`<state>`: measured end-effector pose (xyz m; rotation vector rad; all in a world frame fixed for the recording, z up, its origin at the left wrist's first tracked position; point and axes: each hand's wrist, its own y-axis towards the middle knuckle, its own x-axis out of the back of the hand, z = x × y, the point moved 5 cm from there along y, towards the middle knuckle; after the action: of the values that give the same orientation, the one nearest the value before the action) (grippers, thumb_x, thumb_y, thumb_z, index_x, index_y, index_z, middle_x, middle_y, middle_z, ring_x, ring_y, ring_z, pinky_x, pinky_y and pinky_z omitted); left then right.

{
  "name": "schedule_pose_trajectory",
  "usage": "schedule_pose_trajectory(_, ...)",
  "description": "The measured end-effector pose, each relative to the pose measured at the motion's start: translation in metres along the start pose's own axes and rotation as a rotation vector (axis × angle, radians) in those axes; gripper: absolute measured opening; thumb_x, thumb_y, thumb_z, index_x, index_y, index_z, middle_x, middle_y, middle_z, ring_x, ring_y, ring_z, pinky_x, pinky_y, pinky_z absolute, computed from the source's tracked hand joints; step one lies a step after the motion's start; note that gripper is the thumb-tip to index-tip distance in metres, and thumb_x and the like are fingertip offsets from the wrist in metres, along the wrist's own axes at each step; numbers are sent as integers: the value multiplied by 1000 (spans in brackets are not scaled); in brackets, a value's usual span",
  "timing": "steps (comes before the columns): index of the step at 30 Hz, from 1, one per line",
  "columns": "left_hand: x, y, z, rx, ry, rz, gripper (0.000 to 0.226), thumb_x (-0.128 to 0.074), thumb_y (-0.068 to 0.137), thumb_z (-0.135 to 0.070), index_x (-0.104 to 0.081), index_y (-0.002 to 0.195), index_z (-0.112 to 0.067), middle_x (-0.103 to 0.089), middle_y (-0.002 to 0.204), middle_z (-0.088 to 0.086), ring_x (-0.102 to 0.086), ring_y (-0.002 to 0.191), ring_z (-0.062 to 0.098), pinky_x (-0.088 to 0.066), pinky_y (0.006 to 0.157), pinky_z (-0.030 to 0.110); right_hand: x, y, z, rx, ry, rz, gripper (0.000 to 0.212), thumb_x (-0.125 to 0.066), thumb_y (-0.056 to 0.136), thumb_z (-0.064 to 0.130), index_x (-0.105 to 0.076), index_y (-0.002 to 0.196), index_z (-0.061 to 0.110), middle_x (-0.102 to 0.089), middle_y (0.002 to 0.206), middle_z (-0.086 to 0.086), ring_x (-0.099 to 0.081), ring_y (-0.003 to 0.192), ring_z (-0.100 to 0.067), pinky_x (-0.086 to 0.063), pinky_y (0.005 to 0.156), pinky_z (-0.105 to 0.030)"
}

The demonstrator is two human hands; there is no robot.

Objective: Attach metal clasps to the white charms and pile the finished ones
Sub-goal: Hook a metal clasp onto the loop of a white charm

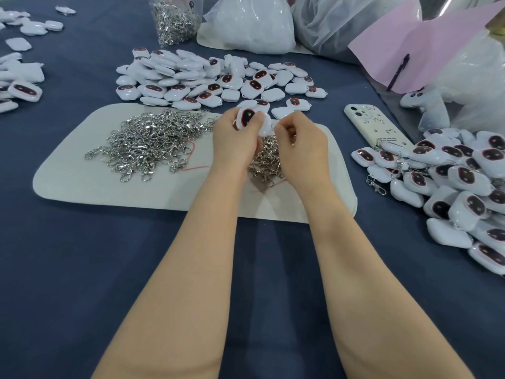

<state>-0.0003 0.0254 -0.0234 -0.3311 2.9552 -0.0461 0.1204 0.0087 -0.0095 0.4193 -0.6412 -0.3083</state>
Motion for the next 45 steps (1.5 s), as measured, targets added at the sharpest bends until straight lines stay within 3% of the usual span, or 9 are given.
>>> schedule_pose_trajectory(4, -5, -7, -17, -405, 405, -13, 15, -64, 85, -18, -62, 100, -21, -60, 83, -10, -56, 80, 16, -46, 75, 26, -3, 2, -5, -4, -102, 58, 10, -50, 93, 10, -55, 84, 10, -54, 74, 1, -47, 70, -19, -27, 60, -22)
schedule_pose_trajectory(8, -14, -11, -14, -494, 533, 54, 22, -63, 86, -20, -63, 107, -21, -58, 87, -11, -53, 80, 12, -42, 73, 21, -4, 2, -13, -82, -131, 96, 10, -48, 94, 13, -55, 88, 13, -54, 76, 3, -48, 74, -17, -28, 60, -21)
schedule_pose_trajectory(11, -10, -7, -11, -285, 267, 53, 4, -62, 89, -17, -59, 89, -20, -58, 78, -5, -55, 68, 14, -48, 68, 27, -3, 1, -15, -164, 69, 59, 9, -52, 94, 16, -56, 87, 20, -55, 77, 15, -53, 77, -6, -36, 65, -11)
schedule_pose_trajectory(16, -2, -5, 9, 275, -356, 49, 13, -59, 92, -11, -54, 81, -7, -48, 63, 3, -46, 48, 8, -45, 44, 16, -5, 1, -6, -142, 198, 60, 7, -57, 91, 14, -59, 91, 21, -58, 80, 19, -53, 78, 6, -40, 74, -4)
schedule_pose_trajectory(23, -7, -6, 16, 458, -593, 128, 8, -59, 92, -11, -56, 87, -5, -52, 78, 8, -49, 37, 3, -48, 44, 10, -1, -1, -2, -151, 304, -12, 9, -56, 92, 15, -61, 87, 20, -63, 82, 14, -60, 86, -8, -46, 77, -18)
schedule_pose_trajectory(28, -11, -7, 17, 504, -613, 157, 10, -58, 92, -13, -54, 87, -5, -53, 76, 7, -47, 33, 3, -47, 41, 11, 0, -2, 0, -123, 247, -75, 9, -54, 94, 17, -57, 87, 20, -60, 80, 14, -54, 74, 2, -40, 68, -7)
schedule_pose_trajectory(35, -4, -4, 8, 305, -382, 67, 13, -61, 91, -14, -54, 81, -9, -48, 55, 0, -45, 35, 4, -43, 40, 14, -1, -2, 1, -15, 91, -27, 12, -48, 96, 13, -57, 93, 6, -57, 87, 1, -49, 78, -12, -34, 65, -12)
schedule_pose_trajectory(40, -2, -4, -7, -16, -86, 43, 12, -61, 91, -16, -57, 80, -16, -53, 69, 1, -46, 44, 2, -43, 49, 17, -2, -2, 0, 4, 34, 18, 11, -48, 96, 12, -56, 89, 9, -56, 84, 2, -48, 78, -13, -31, 66, -16)
schedule_pose_trajectory(45, -3, -3, -5, -36, -36, 16, 12, -62, 90, -17, -57, 79, -18, -55, 68, -2, -50, 49, 4, -44, 50, 18, -4, -1, -9, -108, 65, 21, 8, -48, 96, 16, -55, 93, 14, -59, 89, 4, -51, 82, -10, -33, 67, -13)
